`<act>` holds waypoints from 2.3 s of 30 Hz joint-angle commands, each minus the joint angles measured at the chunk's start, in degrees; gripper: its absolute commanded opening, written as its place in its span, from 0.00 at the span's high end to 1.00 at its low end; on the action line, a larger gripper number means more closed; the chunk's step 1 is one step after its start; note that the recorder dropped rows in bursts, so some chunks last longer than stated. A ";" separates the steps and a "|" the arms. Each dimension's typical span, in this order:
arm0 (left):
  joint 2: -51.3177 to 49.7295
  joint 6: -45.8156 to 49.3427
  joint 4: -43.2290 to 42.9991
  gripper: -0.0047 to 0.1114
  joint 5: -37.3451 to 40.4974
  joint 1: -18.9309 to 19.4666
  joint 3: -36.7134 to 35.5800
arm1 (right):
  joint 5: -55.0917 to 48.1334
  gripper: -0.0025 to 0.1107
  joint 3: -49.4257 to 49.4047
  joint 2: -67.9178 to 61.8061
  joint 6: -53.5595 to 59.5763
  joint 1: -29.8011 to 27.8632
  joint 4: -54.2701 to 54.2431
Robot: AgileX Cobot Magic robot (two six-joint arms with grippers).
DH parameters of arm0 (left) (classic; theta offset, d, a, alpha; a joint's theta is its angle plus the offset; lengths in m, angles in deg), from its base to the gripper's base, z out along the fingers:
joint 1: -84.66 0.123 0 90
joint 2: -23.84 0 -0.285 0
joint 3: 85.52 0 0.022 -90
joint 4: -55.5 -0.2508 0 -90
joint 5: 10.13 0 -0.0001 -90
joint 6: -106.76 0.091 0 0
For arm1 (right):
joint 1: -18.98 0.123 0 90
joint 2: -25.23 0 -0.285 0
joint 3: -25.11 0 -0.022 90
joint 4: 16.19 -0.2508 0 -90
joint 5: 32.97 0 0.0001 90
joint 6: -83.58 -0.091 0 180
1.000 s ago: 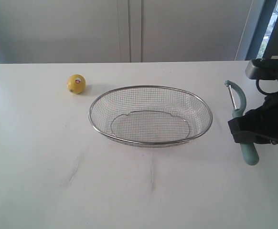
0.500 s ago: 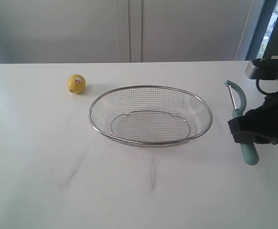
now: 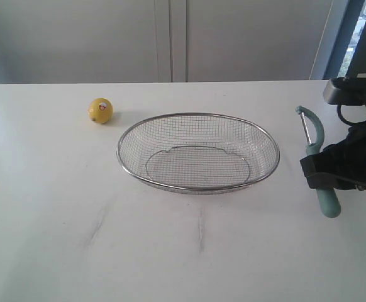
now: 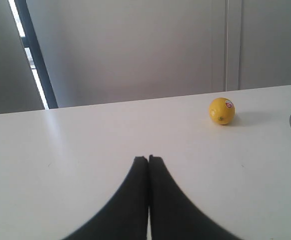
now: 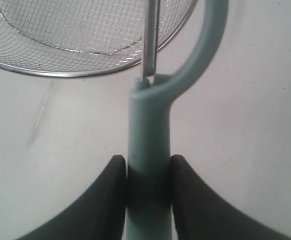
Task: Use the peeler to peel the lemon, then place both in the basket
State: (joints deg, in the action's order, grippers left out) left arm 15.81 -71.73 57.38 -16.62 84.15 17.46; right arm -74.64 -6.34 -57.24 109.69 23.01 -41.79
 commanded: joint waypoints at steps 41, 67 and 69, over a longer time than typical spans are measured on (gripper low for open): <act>-34.78 -0.25 -2.19 0.96 -12.43 -0.22 29.59 | 0.59 0.98 0.35 0.52 0.62 -0.06 -0.28; -91.82 7.69 1.80 0.96 33.62 -11.63 75.08 | 0.59 0.98 0.35 0.52 0.62 -0.06 -0.28; -95.82 7.69 3.42 0.96 33.62 -11.63 79.38 | 0.59 0.98 0.35 0.52 0.62 -0.06 -0.28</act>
State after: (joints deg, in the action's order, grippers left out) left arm -75.05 -64.35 58.87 16.13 73.01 91.66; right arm -74.52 -6.34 -57.24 109.69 23.01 -41.93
